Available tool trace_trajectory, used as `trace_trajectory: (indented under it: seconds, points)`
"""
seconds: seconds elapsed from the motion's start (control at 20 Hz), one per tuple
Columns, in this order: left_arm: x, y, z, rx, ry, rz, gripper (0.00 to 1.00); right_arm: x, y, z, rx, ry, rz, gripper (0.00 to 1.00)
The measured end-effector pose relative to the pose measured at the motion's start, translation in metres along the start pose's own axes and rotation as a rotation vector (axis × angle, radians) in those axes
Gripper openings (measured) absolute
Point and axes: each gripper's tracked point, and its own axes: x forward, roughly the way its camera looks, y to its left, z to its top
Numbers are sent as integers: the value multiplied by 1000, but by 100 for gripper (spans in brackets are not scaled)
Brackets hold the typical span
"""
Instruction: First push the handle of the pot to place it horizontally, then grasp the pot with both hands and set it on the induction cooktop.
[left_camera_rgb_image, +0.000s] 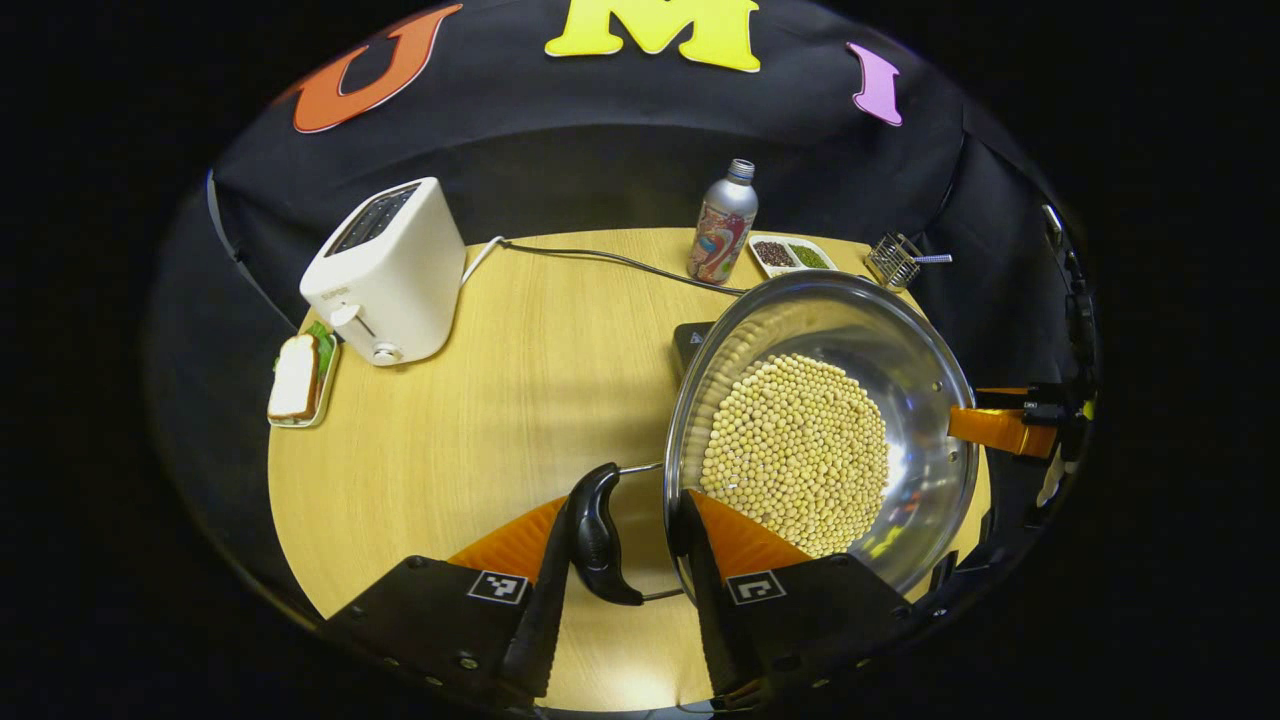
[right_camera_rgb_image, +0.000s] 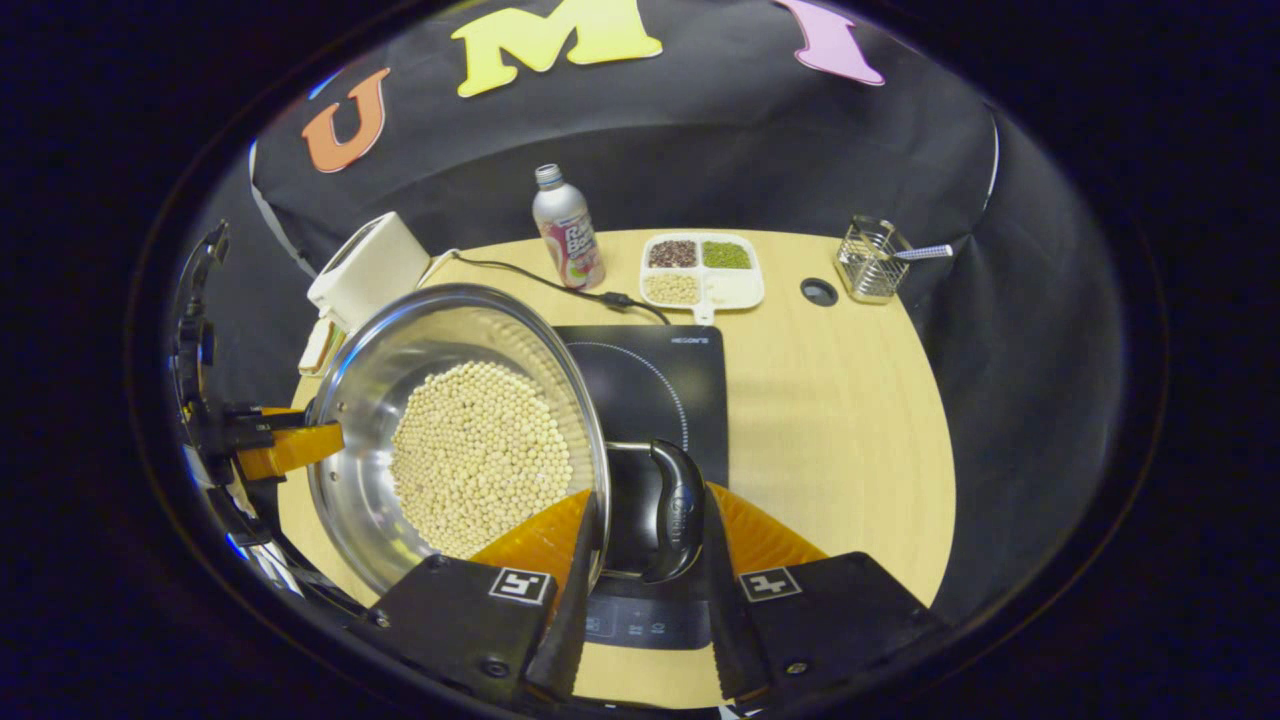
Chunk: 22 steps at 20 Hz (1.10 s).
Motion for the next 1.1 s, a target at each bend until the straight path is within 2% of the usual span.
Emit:
trace_trajectory:
  seconds: [0.05, 0.1, 0.5, 0.8, 0.85, 1.05, 1.1]
  points:
    - [3, -5, 0, -2, 3, 0, 52, 1, -7, 2, -3, 2, 0, 53]
    - [6, -9, 2, -1, 5, 0, 57, 2, -14, 4, -5, 3, 0, 53]
    - [24, -48, 10, -12, 17, 11, 57, 14, -61, 15, -17, 19, 7, 54]
    - [38, -59, 14, -24, 34, 29, 57, 29, -78, 21, -27, 34, 20, 53]
    - [41, -59, 15, -28, 37, 32, 57, 31, -78, 22, -26, 38, 24, 55]
    - [45, -55, 17, -25, 52, 39, 57, 40, -76, 24, -21, 57, 38, 52]
    - [46, -54, 16, -26, 57, 41, 57, 42, -75, 25, -26, 55, 39, 54]
